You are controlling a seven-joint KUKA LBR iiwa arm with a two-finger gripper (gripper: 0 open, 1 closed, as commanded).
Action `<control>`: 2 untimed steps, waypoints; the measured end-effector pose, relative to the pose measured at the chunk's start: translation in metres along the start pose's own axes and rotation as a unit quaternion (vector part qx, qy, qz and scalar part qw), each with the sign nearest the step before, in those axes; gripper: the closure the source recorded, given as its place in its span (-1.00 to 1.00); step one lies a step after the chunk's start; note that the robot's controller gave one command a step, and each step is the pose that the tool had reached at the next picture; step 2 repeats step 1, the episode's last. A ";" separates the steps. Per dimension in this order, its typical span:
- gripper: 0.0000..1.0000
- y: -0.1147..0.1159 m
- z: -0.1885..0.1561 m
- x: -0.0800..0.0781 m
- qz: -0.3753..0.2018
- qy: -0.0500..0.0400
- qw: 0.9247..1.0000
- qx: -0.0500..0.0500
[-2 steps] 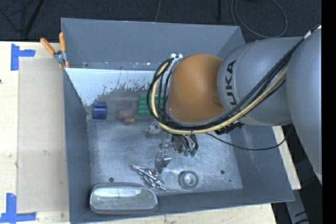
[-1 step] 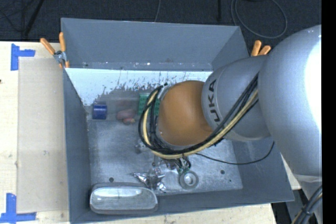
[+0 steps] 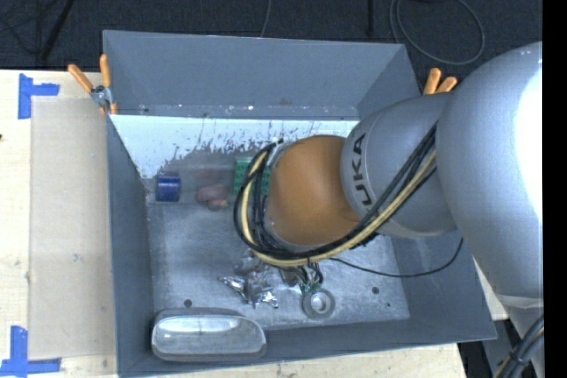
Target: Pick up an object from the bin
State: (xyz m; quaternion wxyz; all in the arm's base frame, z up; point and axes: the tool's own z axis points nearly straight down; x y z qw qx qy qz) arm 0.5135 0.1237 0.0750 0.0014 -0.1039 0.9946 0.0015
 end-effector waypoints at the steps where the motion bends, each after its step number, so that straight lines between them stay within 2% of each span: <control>1: 1.00 0.034 -0.134 -0.005 -0.124 -0.002 0.992 0.001; 2: 1.00 0.034 -0.134 -0.005 -0.124 -0.002 0.992 0.001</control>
Offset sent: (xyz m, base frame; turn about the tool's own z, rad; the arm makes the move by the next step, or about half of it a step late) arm -0.0045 0.0330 0.1308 -0.2494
